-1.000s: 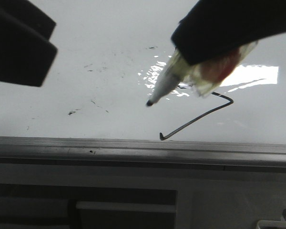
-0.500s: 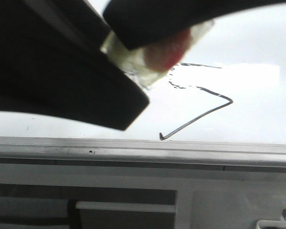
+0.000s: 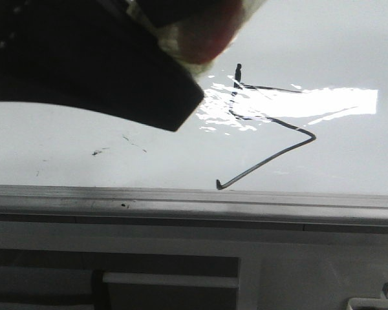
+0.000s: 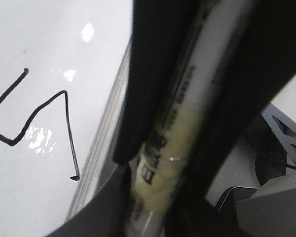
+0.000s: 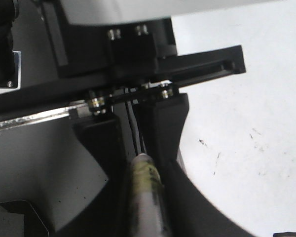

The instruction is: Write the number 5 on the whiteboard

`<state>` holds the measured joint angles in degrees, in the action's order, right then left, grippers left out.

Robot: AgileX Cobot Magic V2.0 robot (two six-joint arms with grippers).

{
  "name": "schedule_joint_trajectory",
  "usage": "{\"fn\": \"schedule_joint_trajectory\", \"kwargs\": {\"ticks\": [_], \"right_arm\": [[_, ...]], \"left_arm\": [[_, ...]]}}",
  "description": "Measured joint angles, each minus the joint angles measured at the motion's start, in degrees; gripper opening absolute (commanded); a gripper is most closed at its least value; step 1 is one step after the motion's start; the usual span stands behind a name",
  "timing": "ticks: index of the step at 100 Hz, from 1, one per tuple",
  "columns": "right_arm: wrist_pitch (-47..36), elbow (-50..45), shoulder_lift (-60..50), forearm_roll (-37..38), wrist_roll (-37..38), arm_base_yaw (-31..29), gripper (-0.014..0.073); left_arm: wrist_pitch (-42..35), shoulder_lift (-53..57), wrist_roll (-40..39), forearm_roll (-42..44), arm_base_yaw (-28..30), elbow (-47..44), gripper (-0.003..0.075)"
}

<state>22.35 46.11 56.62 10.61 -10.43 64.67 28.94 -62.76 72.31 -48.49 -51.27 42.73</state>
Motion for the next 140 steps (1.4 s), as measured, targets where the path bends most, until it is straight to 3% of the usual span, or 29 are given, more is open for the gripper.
{"fn": "schedule_joint_trajectory", "kwargs": {"ticks": [9, 13, 18, 28, 33, 41, 58, 67, 79, 91, 108, 140], "right_arm": [[0.00, 0.00, 0.00, -0.14, 0.00, 0.00, -0.0020], [0.00, 0.00, 0.00, -0.14, 0.00, 0.00, 0.0031], [0.00, 0.00, 0.00, -0.16, 0.00, 0.00, 0.0132], [0.14, 0.00, 0.00, -0.16, 0.00, 0.00, 0.0433], [0.50, 0.00, 0.00, -0.16, 0.00, 0.00, 0.0544], [1.32, 0.00, -0.16, -0.16, 0.00, 0.00, 0.0612], [2.24, 2.05, -3.78, -0.16, 0.00, 0.00, 0.0565], [2.24, 3.12, -7.04, -0.16, 0.00, 0.00, 0.0488], [3.92, 3.38, -11.78, 1.08, 0.00, -0.48, 0.0253], [9.24, 3.51, -16.56, 0.63, 0.00, -1.28, -0.0073], [16.88, 3.51, -21.43, 0.75, 1.23, -1.87, -0.0058], [18.06, 3.51, -25.97, 1.33, 2.68, -1.92, -0.0058]], "left_arm": [[0.00, 0.00, 0.24, 0.20, 0.00, 0.00, -0.0020], [0.00, 0.00, 0.37, 0.20, 0.00, 0.00, -0.0020], [0.00, 0.00, 0.37, 0.20, 0.00, 0.00, -0.0020], [0.00, 0.00, 0.16, -0.08, 0.00, 0.00, -0.0020], [-0.14, 0.00, -0.28, -0.53, 0.00, 0.00, -0.0020], [-0.67, 0.00, -1.13, -2.06, 0.00, 0.00, -0.0020], [-2.14, 0.00, -1.75, -7.08, 0.00, 0.00, -0.0020], [-3.83, 0.00, -3.05, -7.92, 0.00, 0.00, -0.0020], [-9.50, 0.00, -9.40, -8.25, -0.34, -0.76, -0.0020], [-23.84, -0.42, -19.35, -10.36, -0.06, -3.07, -0.0020], [-28.49, -4.22, -22.85, -15.16, -0.11, -4.52, -0.0020], [-36.45, -13.44, -23.26, -25.40, -0.47, -4.56, -0.0020]]}}
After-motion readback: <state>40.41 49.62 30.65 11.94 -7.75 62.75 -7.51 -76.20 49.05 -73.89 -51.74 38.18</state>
